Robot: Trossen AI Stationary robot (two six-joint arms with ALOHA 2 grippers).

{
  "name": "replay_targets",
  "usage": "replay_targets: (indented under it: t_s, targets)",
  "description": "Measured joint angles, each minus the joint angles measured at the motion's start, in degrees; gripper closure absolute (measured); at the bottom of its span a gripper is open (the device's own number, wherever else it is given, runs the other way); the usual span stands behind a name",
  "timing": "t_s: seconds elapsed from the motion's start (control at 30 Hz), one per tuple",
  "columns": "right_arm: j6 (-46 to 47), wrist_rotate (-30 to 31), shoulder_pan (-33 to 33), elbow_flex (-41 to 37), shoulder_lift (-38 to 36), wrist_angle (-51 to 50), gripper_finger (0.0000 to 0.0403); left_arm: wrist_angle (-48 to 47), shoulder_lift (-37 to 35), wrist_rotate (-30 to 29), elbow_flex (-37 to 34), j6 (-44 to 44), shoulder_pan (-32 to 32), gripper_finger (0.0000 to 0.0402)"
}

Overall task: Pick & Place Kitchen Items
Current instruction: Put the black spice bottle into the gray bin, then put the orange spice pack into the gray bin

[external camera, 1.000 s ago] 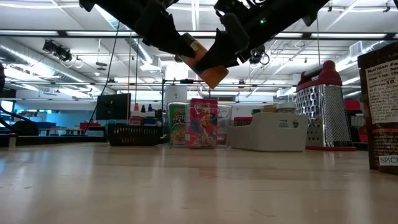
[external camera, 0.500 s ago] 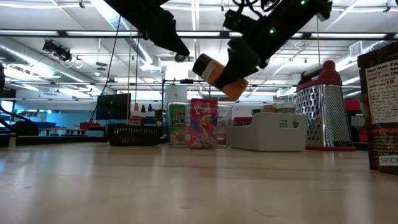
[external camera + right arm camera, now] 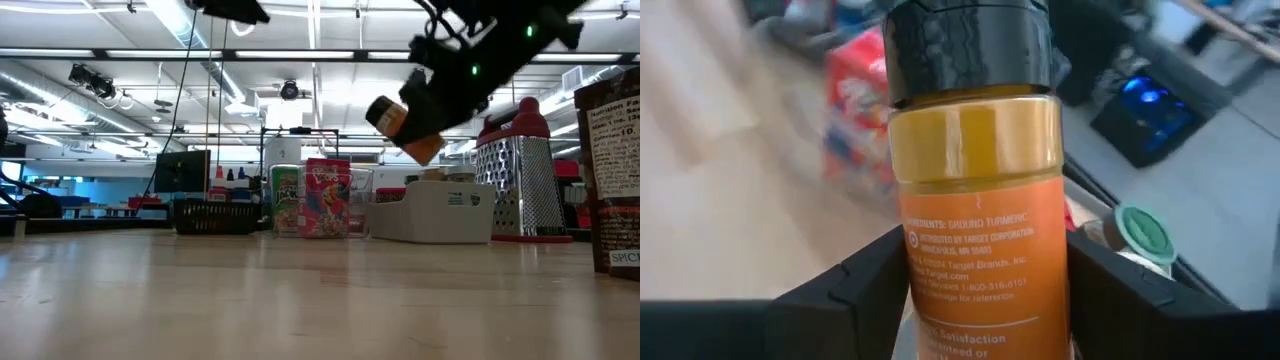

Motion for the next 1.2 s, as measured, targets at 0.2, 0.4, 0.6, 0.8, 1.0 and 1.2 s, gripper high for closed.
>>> replay_targets:
  t_s: [0.2,0.4,0.6,0.8,1.0,1.2]
  targets:
    - [-3.0,0.6,-4.4,-12.6,0.7,29.2,0.0166,0.6,-2.3,3.0,0.1,0.5,2.0,0.0132]
    - [-0.8,-3.0,-6.3,-17.3,0.6,36.0,0.0165,-1.1,-1.4,4.7,0.0,-0.5,3.3,0.0132]
    - [-1.3,-5.4,-6.5,-18.1,0.9,34.9,0.0161,-0.3,-0.6,6.7,0.1,-0.5,4.1,0.0132]
    - [-2.1,-5.0,-7.2,-18.1,0.9,34.5,0.0128,-0.5,-0.6,7.0,0.1,-0.6,4.4,0.0132]
    - [-3.2,-4.2,-7.8,-18.1,1.0,35.0,0.0105,-0.7,-0.6,7.1,0.1,-0.6,4.4,0.0132]
    - [-6.2,-4.0,-7.8,-18.1,1.0,36.4,0.0112,-1.0,-0.6,7.1,0.1,-0.6,4.4,0.0132]
